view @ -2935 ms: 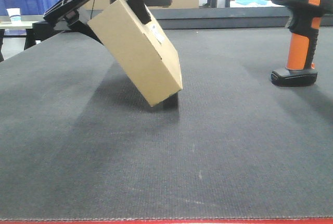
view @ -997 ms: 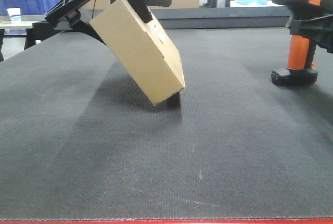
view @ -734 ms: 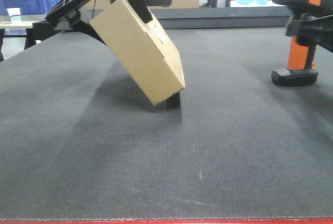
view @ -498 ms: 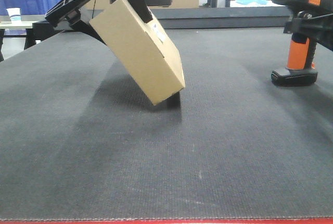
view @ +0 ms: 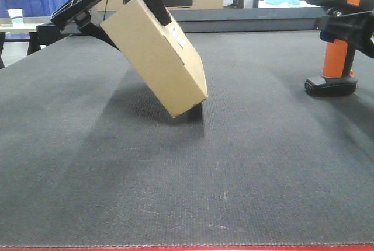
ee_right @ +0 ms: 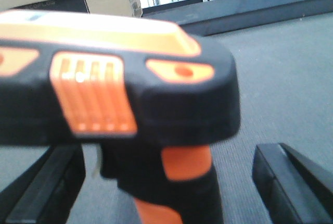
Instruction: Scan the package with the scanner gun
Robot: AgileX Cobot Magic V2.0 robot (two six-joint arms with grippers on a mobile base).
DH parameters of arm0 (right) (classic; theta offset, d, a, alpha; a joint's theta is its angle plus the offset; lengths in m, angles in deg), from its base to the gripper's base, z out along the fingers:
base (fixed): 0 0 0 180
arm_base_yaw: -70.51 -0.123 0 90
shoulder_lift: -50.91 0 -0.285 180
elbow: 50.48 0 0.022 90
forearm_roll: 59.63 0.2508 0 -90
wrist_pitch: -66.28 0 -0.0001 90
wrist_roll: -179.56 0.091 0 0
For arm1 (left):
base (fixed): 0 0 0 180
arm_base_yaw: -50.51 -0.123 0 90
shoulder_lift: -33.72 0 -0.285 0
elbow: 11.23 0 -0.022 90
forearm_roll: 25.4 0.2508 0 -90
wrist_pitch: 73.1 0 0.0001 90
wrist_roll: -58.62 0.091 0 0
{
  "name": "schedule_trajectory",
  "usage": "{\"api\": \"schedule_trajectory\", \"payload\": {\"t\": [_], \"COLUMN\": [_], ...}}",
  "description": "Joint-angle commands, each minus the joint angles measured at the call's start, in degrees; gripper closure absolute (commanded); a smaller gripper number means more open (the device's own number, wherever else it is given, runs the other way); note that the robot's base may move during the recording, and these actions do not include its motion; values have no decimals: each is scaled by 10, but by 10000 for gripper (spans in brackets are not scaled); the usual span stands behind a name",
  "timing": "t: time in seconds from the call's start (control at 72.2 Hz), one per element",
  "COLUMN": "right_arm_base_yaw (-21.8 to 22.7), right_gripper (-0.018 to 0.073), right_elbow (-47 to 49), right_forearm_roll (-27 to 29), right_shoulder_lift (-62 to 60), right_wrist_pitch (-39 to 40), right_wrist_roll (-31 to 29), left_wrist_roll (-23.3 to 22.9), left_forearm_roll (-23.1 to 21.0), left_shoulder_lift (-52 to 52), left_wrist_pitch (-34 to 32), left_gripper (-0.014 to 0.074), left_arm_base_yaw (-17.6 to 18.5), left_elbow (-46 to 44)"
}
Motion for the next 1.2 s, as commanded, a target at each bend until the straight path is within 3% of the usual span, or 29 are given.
{"api": "schedule_trajectory", "payload": {"t": [0.0,0.471,0.568,0.775,0.928,1.066,1.191], "right_arm_base_yaw": [1,1,1,1,1,1,1], "right_gripper": [-9,25,115,454,630,721,720], "right_elbow": [11,35,35,35,35,35,35], "right_forearm_roll": [2,2,2,2,2,-14,-14], "right_shoulder_lift": [6,13,15,15,14,3,-23], "right_wrist_pitch": [10,3,1,1,4,14,14], "right_wrist_roll": [3,3,3,3,3,-16,-67], "left_wrist_roll": [-3,-3,-3,-3,-3,-3,-3], "left_forearm_roll": [-8,-8,-8,-8,-8,-14,-24], "left_shoulder_lift": [-2,-2,-2,-2,-2,-2,-2], "left_wrist_pitch": [-11,-11,-11,-11,-11,-11,-11], "left_gripper": [708,708,708,708,708,708,708], "left_arm_base_yaw": [4,4,4,4,4,4,4], "left_elbow": [-1,-1,-1,-1,-1,-1,-1]}}
